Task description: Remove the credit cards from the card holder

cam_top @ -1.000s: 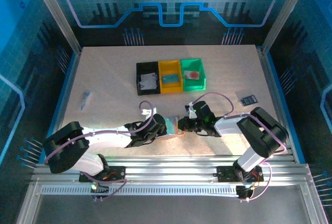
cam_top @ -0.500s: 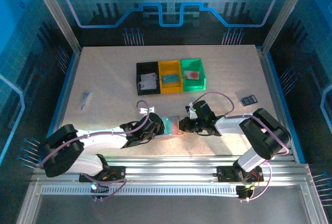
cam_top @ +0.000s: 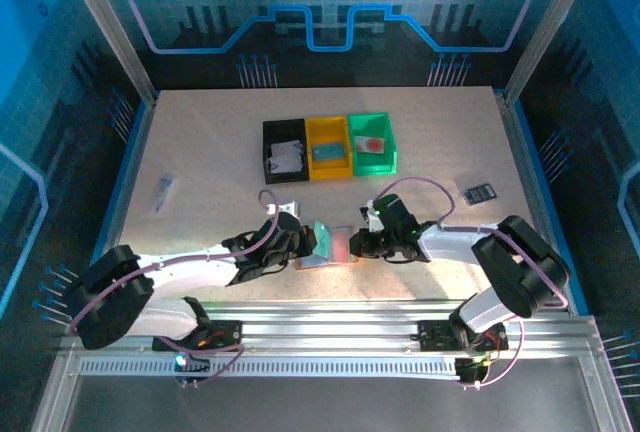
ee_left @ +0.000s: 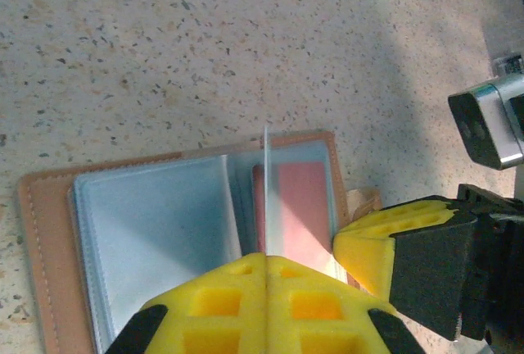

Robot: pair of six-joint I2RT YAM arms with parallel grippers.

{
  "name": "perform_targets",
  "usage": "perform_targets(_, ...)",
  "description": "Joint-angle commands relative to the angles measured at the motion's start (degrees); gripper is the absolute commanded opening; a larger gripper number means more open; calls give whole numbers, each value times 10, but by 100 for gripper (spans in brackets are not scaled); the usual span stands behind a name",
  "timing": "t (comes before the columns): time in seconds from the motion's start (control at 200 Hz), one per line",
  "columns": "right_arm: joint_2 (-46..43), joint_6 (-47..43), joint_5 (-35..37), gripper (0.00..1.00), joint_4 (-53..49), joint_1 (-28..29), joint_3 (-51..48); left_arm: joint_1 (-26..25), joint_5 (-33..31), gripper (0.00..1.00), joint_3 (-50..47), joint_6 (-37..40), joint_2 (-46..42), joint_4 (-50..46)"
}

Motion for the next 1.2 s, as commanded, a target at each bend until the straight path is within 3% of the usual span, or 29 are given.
perform_targets(0.0,-17,-15,5,9,-48,-8,2,5,27,0,-10,21,-16,17)
perform_targets(0.275,-108,-34,2,32,-40,-8,-10,7,44,0,-12,19,-26,24)
perform_targets(0.565,-148,-5,-30,51,71,-8,-73,7,62,0,-14,-2,-44,43)
perform_targets(0.865,-128,39,-58,56,218,-6,-124,6,83,0,-13,-23,-51,65)
perform_targets(1.196,-120,45,-56,56,265,5,-128,0,92,0,-13,-37,-53,80)
